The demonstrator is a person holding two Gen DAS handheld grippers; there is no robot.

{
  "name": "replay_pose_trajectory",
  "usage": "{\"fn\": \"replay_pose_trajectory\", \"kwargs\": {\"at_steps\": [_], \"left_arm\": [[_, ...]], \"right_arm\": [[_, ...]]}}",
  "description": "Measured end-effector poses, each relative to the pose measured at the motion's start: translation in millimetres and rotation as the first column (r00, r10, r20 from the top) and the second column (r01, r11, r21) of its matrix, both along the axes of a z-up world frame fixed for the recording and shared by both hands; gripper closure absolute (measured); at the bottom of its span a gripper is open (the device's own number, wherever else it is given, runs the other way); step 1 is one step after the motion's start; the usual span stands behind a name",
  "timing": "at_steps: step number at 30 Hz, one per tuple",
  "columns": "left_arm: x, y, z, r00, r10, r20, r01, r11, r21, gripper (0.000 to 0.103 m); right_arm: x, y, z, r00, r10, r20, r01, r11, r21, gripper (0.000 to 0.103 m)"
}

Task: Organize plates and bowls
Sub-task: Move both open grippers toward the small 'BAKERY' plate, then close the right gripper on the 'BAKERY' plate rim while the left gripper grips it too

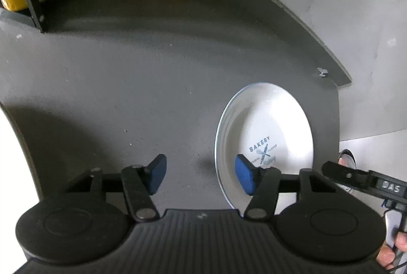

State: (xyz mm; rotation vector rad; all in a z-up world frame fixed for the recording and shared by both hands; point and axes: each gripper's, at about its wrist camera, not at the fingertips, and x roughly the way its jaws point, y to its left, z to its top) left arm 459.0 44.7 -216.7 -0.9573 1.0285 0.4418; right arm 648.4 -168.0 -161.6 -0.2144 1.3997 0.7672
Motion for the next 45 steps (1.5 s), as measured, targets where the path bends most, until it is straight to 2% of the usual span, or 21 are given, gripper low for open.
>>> {"fn": "replay_pose_trajectory", "kwargs": {"at_steps": [3,8,13,16,22,28,36,45], "left_arm": [[4.2,-0.1,-7.6,1.000,0.017,0.012,-0.017,1.000,-0.025,0.055],[16.4,-0.6,-18.6,0.999,0.030,0.015,-0.030,0.999,-0.044,0.063],[26.1,-1.6,-30.4,0.999,0.045,0.015,-0.044,0.996,-0.080,0.080],[29.4,-2.7,-33.7,0.999,0.046,0.023,-0.043,0.993,-0.106,0.086],[30.0,0.7,-40.0,0.997,0.081,0.021,-0.076,0.984,-0.163,0.091],[32.3,-1.5,-29.3,0.998,0.045,0.042,-0.040,0.993,-0.110,0.091],[28.0,3.7,-7.8,0.996,0.020,0.082,-0.011,0.994,-0.105,0.092],[11.3,8.9,30.2,0.990,-0.008,0.144,0.020,0.997,-0.080,0.100]], "right_arm": [[6.1,-2.9,-16.4,0.999,-0.014,-0.033,0.015,1.000,0.016,0.063],[11.7,-6.9,-37.5,0.998,-0.027,-0.052,0.028,0.999,0.018,0.070],[20.3,-11.2,-48.7,0.995,-0.049,-0.081,0.052,0.998,0.035,0.075],[24.6,-12.2,-56.1,0.993,-0.052,-0.103,0.056,0.998,0.038,0.076],[21.3,-9.5,-61.7,0.993,-0.029,-0.110,0.035,0.998,0.055,0.087],[14.2,-14.1,-50.7,0.998,0.001,-0.057,0.005,0.996,0.088,0.090],[7.0,-25.3,-17.6,1.000,0.004,0.001,-0.004,0.989,0.145,0.093],[-8.8,-31.5,19.5,0.998,-0.048,0.037,0.040,0.981,0.192,0.093]]}}
